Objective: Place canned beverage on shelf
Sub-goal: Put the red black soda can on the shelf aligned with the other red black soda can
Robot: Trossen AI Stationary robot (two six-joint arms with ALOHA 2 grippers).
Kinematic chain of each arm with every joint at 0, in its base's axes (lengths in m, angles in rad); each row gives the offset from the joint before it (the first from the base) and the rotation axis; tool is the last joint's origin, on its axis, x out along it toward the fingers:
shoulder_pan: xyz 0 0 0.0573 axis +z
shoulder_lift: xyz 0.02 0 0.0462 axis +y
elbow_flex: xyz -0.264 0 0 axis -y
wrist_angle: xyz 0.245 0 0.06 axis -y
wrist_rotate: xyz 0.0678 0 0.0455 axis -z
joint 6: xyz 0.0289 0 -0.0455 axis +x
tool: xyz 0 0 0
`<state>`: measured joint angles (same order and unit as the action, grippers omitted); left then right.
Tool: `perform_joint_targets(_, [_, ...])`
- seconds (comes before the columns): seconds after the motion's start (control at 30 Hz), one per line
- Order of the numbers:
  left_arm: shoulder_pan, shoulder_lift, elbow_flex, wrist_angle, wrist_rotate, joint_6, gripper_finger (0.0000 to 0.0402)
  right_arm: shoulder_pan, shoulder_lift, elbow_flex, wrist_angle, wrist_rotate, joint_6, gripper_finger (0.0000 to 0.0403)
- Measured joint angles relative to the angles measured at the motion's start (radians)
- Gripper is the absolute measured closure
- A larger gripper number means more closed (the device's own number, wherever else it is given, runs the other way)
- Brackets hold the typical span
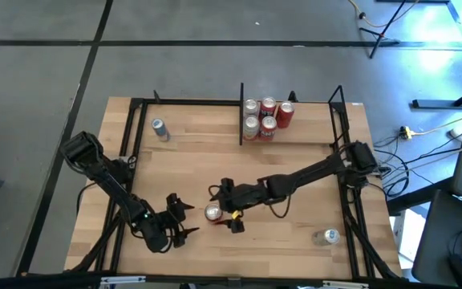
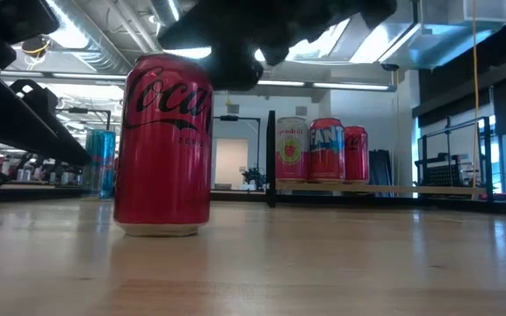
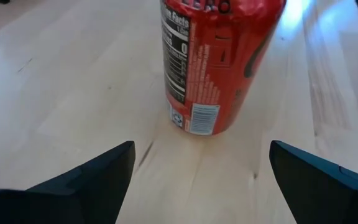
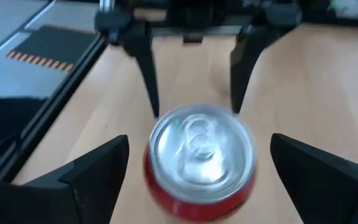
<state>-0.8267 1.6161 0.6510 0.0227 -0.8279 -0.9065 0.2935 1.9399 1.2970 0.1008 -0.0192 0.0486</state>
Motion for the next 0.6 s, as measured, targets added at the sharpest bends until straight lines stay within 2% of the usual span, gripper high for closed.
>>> perform_joint_targets(0.4, [-0.008, 0.000, 0.000, -0.001, -0.009, 0.001, 0.0047, 0.000, 0.064, 0.014, 0.037, 0.012, -0.001, 0.0031])
perform_joint_targets(0.5, [-0.008, 0.000, 0.000, -0.001, -0.016, 0.001, 0.0047, 0.000, 0.076, 0.014, 0.051, 0.032, -0.001, 0.0054])
perform_joint_targets(0.6, [-0.008, 0.000, 0.000, -0.001, -0.018, 0.000, 0.0047, 0.000, 0.093, 0.014, 0.089, 0.034, -0.001, 0.0103])
